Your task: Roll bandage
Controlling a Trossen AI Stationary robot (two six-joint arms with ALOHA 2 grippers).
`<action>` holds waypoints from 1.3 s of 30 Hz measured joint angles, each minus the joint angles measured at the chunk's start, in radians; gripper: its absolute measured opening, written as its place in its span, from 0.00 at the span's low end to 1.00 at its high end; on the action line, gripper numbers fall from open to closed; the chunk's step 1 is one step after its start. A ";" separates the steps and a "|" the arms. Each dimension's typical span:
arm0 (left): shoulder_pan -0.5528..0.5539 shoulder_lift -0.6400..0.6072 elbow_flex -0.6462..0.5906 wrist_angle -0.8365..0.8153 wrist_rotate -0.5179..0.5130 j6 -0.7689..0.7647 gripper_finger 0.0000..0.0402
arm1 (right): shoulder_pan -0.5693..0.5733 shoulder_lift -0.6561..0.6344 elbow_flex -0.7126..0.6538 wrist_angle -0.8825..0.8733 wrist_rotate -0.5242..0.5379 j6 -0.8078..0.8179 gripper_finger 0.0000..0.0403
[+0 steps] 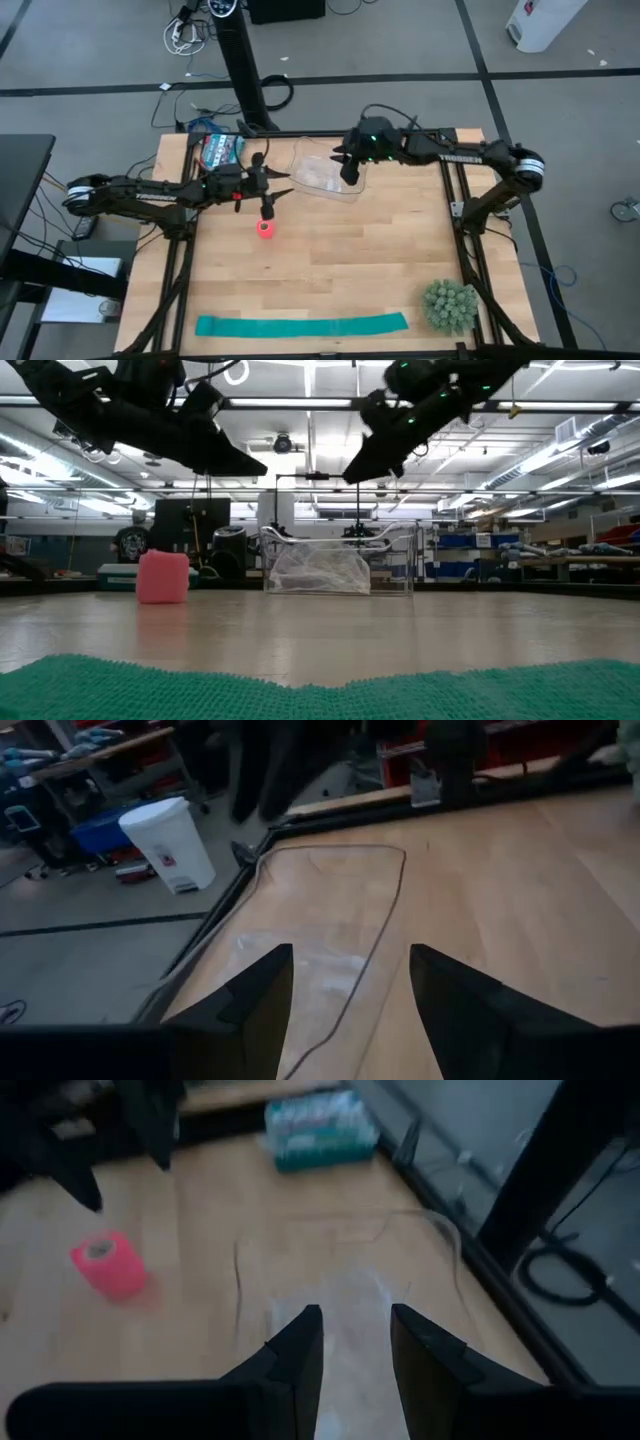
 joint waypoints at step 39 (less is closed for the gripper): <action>0.000 0.000 0.000 -0.050 -0.079 -0.123 0.52 | -0.003 0.400 0.332 -0.519 0.159 0.061 0.28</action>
